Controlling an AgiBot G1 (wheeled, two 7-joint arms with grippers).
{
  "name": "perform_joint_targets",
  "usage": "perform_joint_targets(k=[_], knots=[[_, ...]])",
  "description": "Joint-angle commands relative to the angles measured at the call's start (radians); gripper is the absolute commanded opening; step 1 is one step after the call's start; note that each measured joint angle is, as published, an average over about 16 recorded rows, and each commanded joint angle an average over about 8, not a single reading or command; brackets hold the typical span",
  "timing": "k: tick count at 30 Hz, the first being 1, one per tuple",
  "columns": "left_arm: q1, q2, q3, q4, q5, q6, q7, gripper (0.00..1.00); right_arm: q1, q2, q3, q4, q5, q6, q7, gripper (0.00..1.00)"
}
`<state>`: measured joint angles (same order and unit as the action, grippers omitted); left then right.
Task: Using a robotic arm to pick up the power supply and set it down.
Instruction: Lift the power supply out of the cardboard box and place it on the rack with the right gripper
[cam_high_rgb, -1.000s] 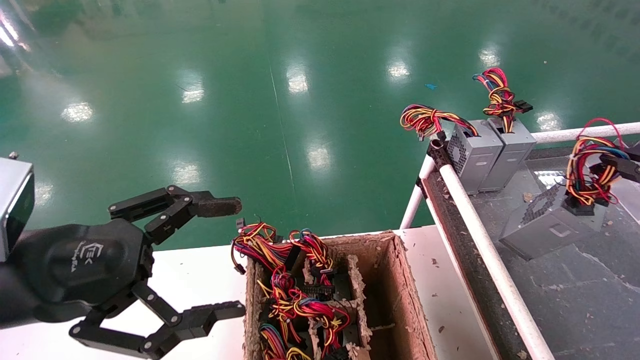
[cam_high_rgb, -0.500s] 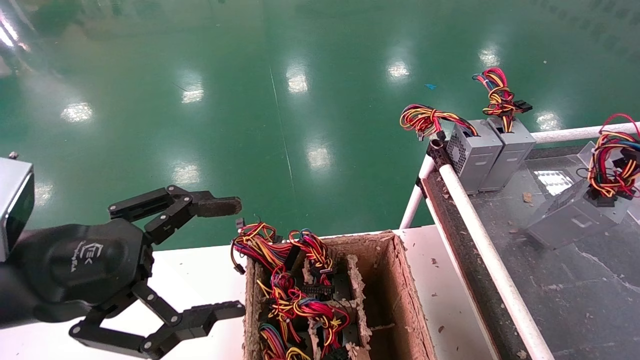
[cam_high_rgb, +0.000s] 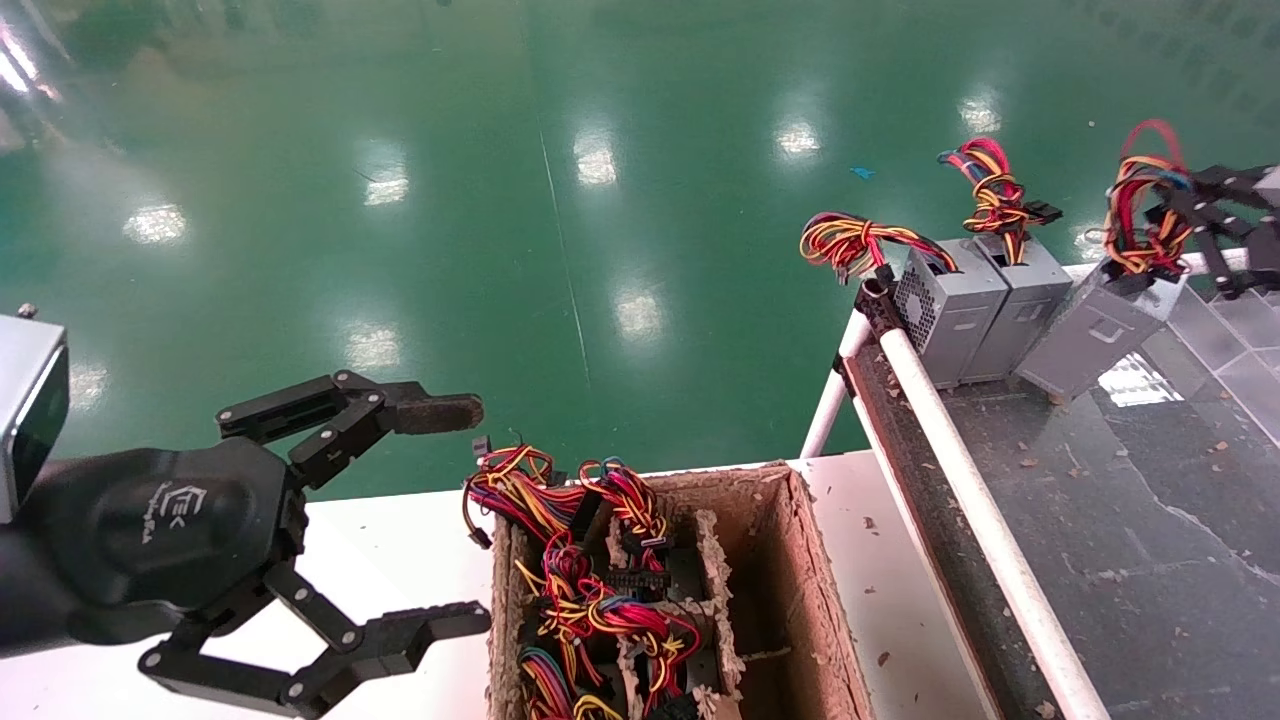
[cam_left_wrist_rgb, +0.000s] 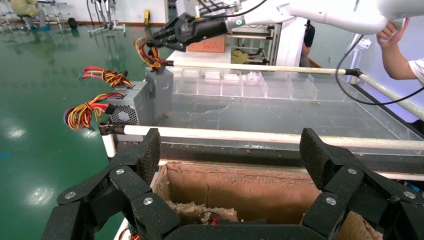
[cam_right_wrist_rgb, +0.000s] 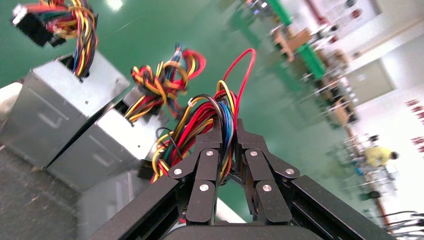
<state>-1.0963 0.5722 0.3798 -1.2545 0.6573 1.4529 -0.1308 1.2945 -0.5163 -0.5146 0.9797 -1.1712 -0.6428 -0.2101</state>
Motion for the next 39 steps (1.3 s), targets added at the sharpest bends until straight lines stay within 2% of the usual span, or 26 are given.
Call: perform_joint_targets(k=[1,6,10,19,39], knots=[[0.0,0.0,0.0,0.0,0.0,0.0,0.0,1.0,0.077,-0.036,-0.044,-0.063,-0.055,-0.044,0.019,0.0],[0.0,0.0,0.0,0.0,0.0,0.0,0.0,1.0,0.221,-0.067,-0.125,-0.165,-0.162,-0.19,0.105,0.0],[0.0,0.0,0.0,0.0,0.0,0.0,0.0,1.0,0.283,-0.093,-0.149,-0.218,-0.204,-0.233,0.125,0.0],[0.0,0.0,0.0,0.0,0.0,0.0,0.0,1.0,0.342,-0.14,-0.148,-0.309,-0.209,-0.248,0.09,0.0],[0.0,0.0,0.0,0.0,0.0,0.0,0.0,1.0,0.444,-0.243,-0.114,-0.519,-0.178,-0.229,-0.061,0.0]])
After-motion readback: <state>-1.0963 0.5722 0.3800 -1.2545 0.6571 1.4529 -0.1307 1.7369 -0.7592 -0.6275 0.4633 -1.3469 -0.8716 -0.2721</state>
